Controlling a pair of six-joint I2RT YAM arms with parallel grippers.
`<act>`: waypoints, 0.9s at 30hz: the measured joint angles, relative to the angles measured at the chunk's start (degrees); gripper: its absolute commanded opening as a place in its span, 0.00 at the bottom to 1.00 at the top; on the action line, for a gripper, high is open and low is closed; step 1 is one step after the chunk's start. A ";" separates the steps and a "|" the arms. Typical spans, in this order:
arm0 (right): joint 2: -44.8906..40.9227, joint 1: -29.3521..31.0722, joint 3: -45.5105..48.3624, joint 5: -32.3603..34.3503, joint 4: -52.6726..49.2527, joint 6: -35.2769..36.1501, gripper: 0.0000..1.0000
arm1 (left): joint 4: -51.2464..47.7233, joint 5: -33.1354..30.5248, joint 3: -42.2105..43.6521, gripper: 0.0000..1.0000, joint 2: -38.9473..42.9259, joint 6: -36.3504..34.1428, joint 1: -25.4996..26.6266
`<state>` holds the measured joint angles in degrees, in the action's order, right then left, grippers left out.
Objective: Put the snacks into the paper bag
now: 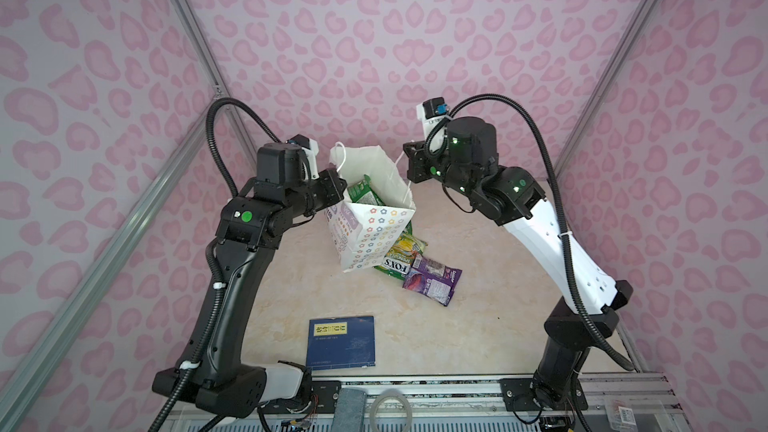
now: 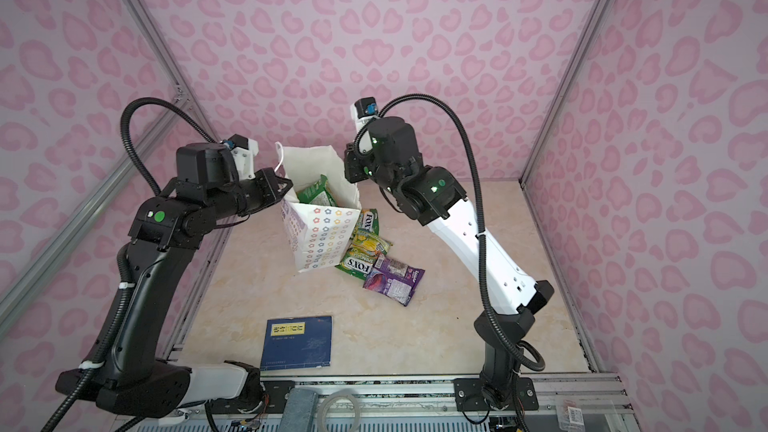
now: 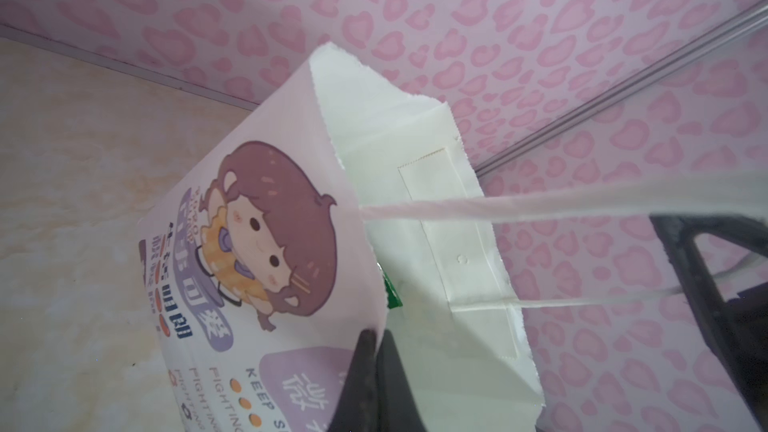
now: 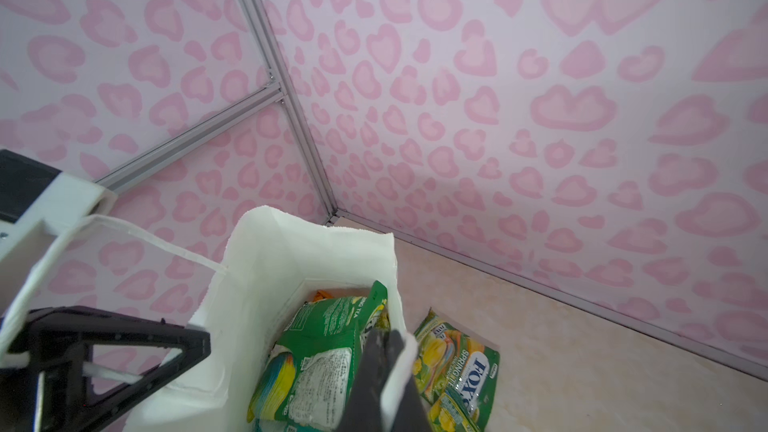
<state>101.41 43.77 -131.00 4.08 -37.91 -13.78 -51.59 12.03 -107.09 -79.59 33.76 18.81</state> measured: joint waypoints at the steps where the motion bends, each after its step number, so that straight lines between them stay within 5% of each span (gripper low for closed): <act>1: -2.05 -1.44 2.23 -0.46 0.28 -0.20 0.00 | 0.04 -0.17 -0.94 0.03 -1.31 0.46 1.57; 9: -19.98 -13.79 21.18 -0.35 2.73 -2.32 0.00 | 0.61 0.20 -15.39 0.03 -18.64 3.13 16.59; 16: -31.21 -28.28 35.60 -0.44 4.33 -4.94 0.00 | 1.14 5.68 -32.41 0.03 -37.66 6.10 23.08; 21: -36.26 -38.03 46.31 -4.20 4.48 -7.63 0.00 | 4.09 8.35 -33.92 0.03 -45.62 9.38 24.39; 27: -37.03 -40.81 54.01 -8.90 6.80 -9.66 0.00 | 7.21 6.80 -27.89 0.04 -46.01 10.82 26.82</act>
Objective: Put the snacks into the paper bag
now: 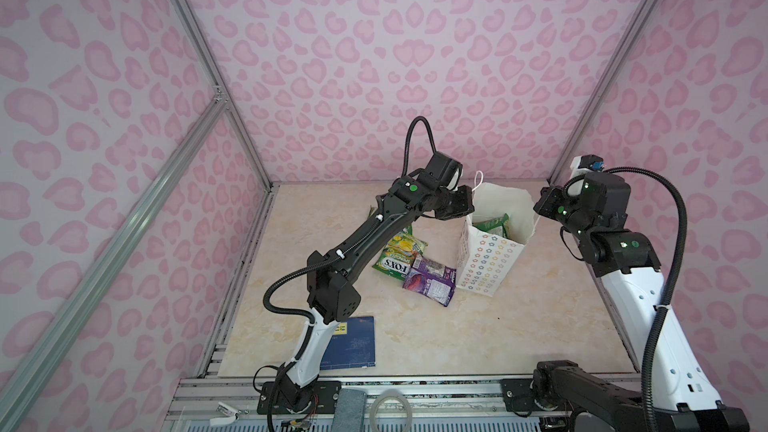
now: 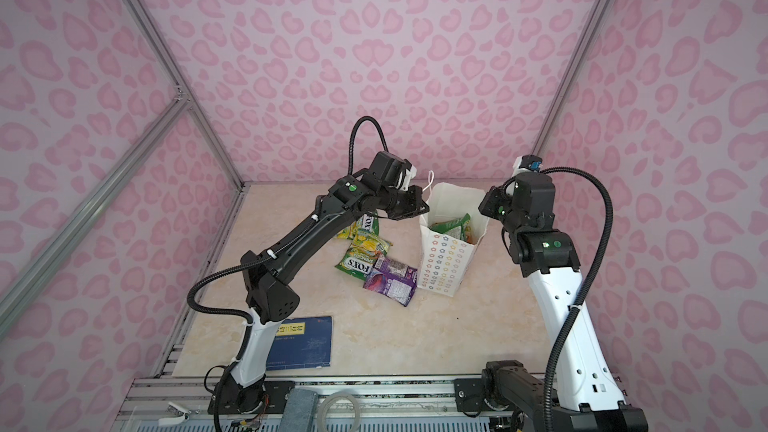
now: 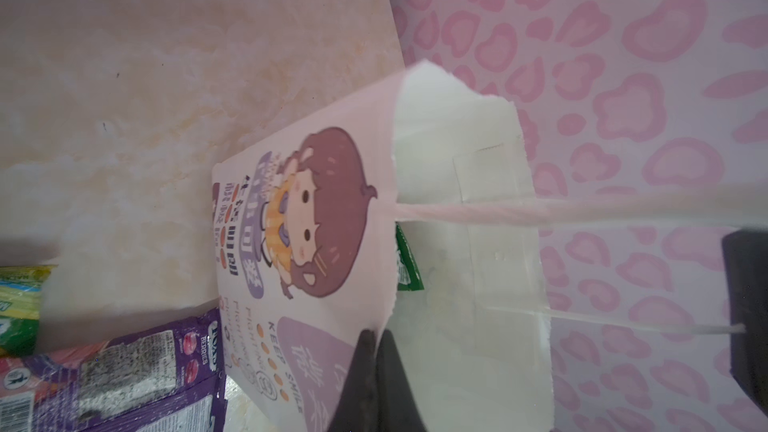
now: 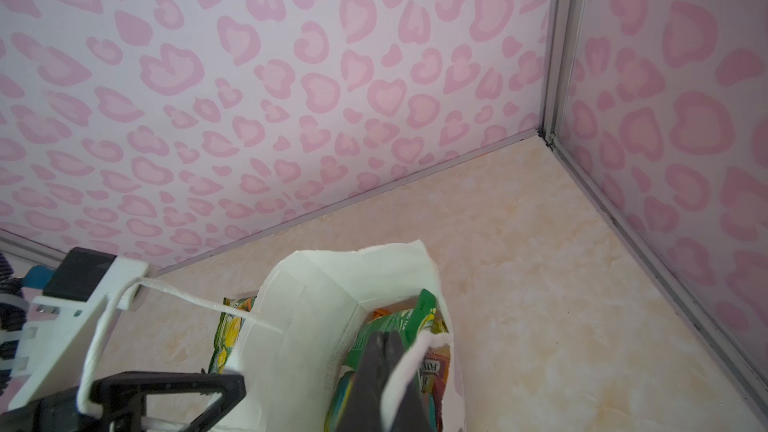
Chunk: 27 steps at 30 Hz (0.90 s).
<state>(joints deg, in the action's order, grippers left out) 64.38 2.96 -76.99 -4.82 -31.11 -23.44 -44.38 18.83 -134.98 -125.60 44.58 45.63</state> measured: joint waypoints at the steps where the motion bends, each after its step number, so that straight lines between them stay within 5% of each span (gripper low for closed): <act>1: -0.20 0.00 0.57 -0.39 0.76 -0.13 0.00 | 1.03 -0.68 2.03 0.04 0.59 0.31 0.68; 4: -0.39 0.00 1.36 -2.03 2.80 -0.98 0.00 | 3.85 -2.99 7.65 0.03 3.13 0.79 3.30; 8: -0.33 -0.02 1.29 -2.12 2.67 -1.88 0.47 | 6.40 -5.62 12.37 0.03 5.55 2.10 4.48; 10: -1.03 -0.02 0.98 0.00 2.03 -1.92 0.61 | 7.28 -6.88 14.21 0.04 6.23 2.75 4.22; 16: -4.94 4.57 -3.28 10.95 -0.37 -1.01 0.72 | 7.96 -7.85 14.95 0.08 7.15 3.30 4.00; 20: -5.51 17.68 -7.32 17.97 -1.79 3.06 0.98 | 7.89 -7.87 14.53 0.11 7.15 3.28 4.09; 23: -5.42 21.73 -5.92 24.50 -3.52 5.16 0.98 | 7.23 -7.72 13.88 0.14 7.17 3.08 3.82; 27: -6.23 19.76 0.85 28.26 -7.87 5.68 0.98 | 6.71 -7.69 13.79 0.20 7.48 2.21 3.50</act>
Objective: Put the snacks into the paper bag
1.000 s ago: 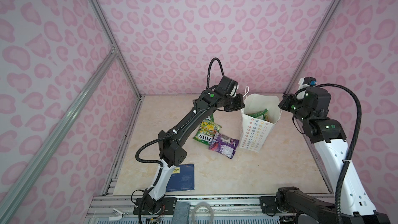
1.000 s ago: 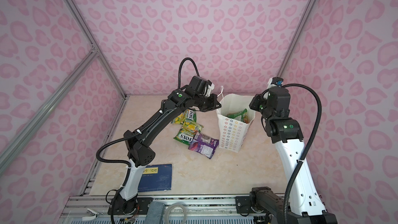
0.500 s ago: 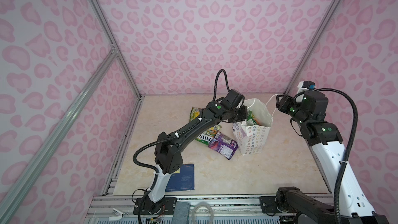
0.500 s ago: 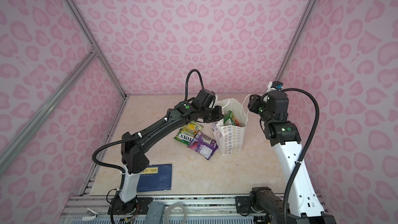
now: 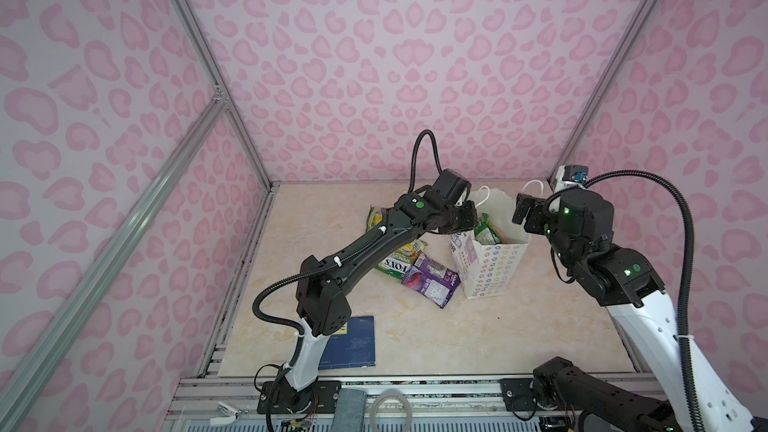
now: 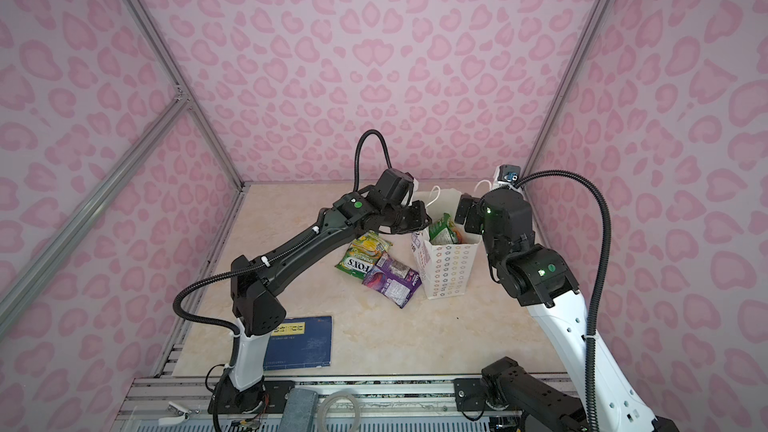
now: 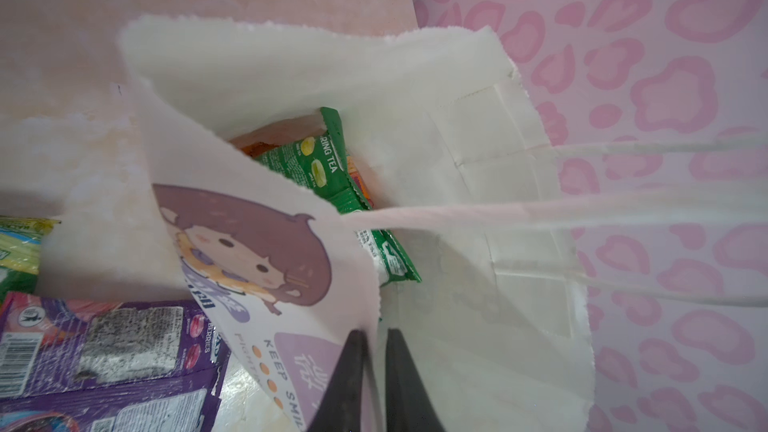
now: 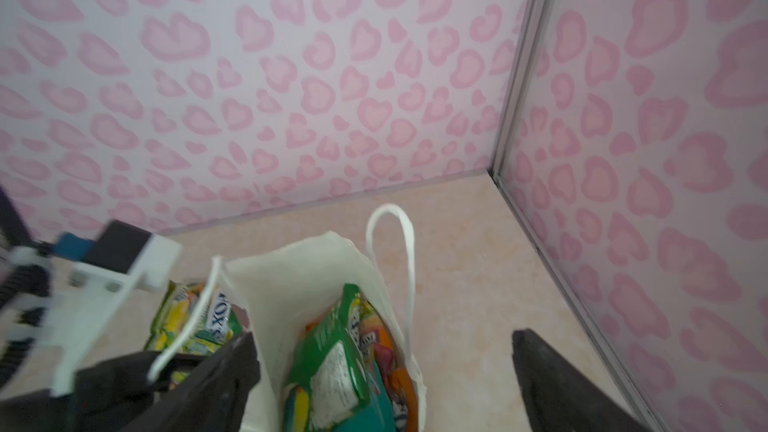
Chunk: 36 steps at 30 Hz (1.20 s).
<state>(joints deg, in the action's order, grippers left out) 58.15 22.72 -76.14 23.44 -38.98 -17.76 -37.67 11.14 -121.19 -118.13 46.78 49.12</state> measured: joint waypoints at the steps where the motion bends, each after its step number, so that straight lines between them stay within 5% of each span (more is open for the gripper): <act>1: -0.22 -0.81 1.55 0.07 -0.83 0.00 0.98 | -0.04 0.00 0.00 0.22 0.17 0.00 0.00; 10: 2.27 -11.56 9.88 -8.15 -2.32 -0.68 0.80 | -0.17 1.75 -0.44 0.77 2.95 -0.72 -0.02; 15: 5.38 -12.39 9.81 -12.37 -0.90 -0.94 0.60 | -0.07 3.52 -0.44 0.97 5.33 -1.66 -0.07; 25: 6.97 -12.74 8.74 -14.27 0.15 -1.75 0.07 | -1.64 5.35 2.80 0.98 15.63 -6.97 -0.31; 31: 6.10 -12.74 8.63 -14.62 -0.28 -1.97 0.00 | -1.64 -0.15 19.80 0.98 32.61 -11.26 -1.05; 36: 3.76 -12.74 9.55 -15.56 -0.22 -1.97 0.00 | -0.15 -3.96 42.95 0.98 47.47 -11.30 -8.11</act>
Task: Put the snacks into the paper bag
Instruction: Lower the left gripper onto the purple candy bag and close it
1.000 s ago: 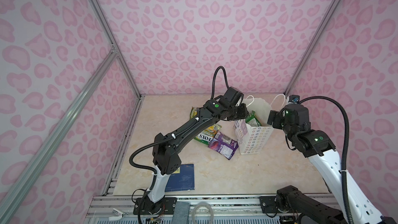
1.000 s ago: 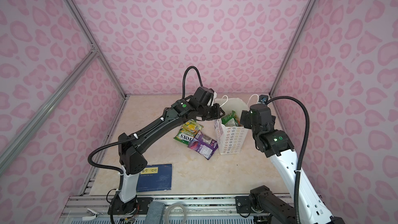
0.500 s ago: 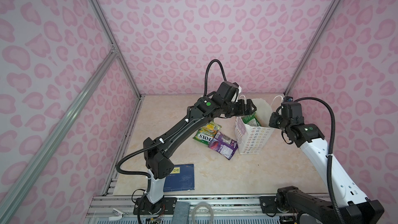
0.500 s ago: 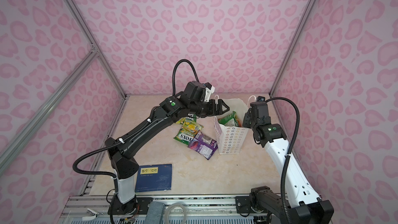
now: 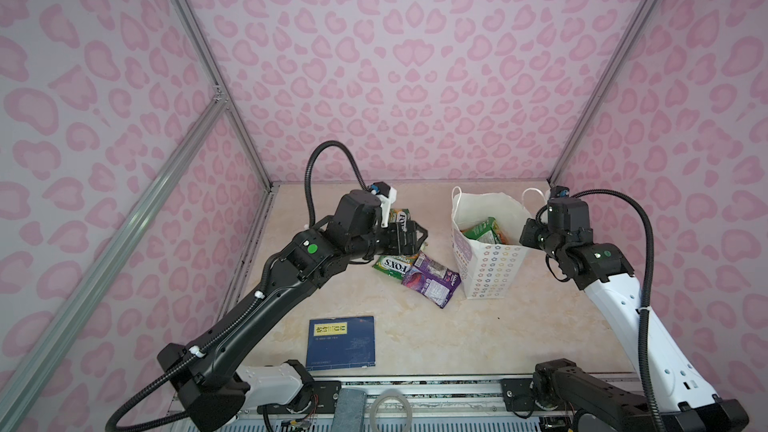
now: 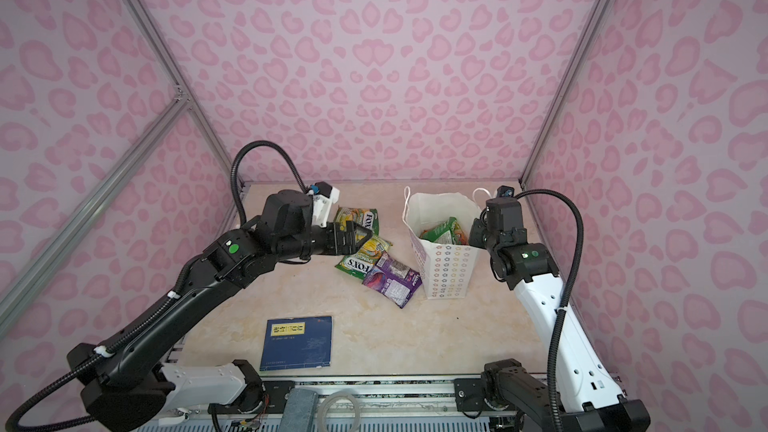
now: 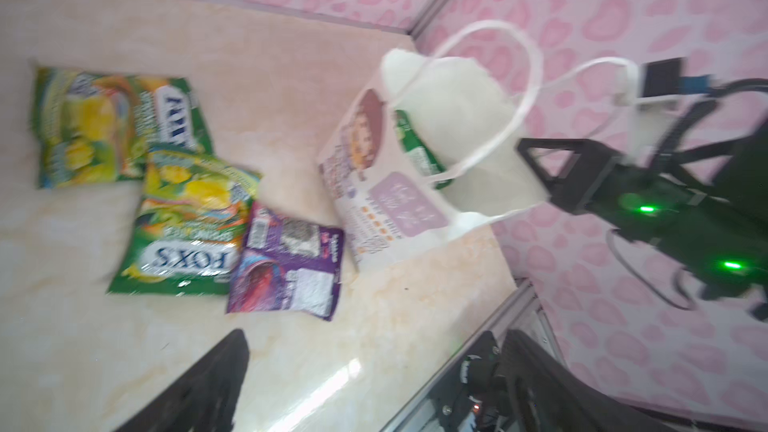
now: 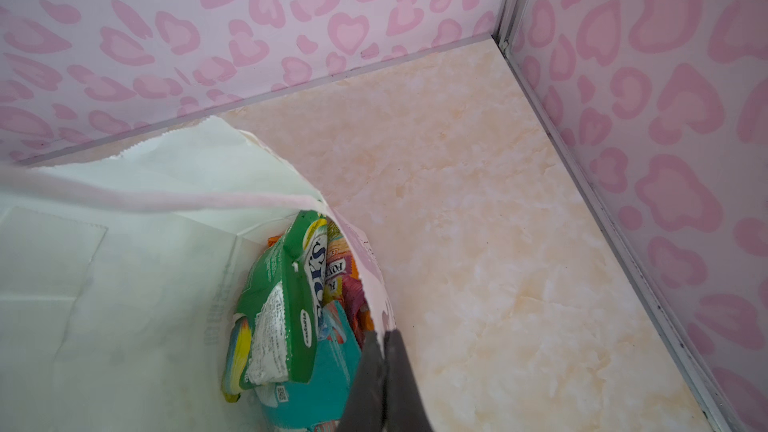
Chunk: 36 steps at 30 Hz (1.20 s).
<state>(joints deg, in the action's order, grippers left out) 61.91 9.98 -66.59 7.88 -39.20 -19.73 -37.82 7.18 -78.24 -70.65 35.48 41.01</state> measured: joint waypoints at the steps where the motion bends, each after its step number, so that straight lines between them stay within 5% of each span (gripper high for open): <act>1: -0.02 0.00 0.07 -0.02 0.13 0.00 0.00 | -0.02 -0.26 3.61 0.98 1.57 0.13 -1.33; 7: 0.22 0.15 1.33 -2.03 2.23 -0.22 0.00 | 0.68 2.84 16.48 0.99 0.11 0.13 -4.94; 15: -1.95 0.20 4.44 -4.74 6.36 -0.92 0.00 | 10.71 13.60 22.86 0.80 -12.55 0.98 -5.01; 24: -5.29 0.20 7.67 -6.84 9.51 -1.75 0.00 | 15.85 14.93 16.26 0.70 -27.21 -2.64 -5.75; 36: -7.50 0.20 10.78 -8.83 11.82 -1.73 0.00 | 15.87 16.04 10.80 0.60 -35.43 -7.65 -7.61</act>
<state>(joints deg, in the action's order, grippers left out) 54.41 10.17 -55.81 -0.95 -27.38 -21.45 -21.96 23.22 -67.44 -106.08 27.83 33.41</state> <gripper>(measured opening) 0.049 0.628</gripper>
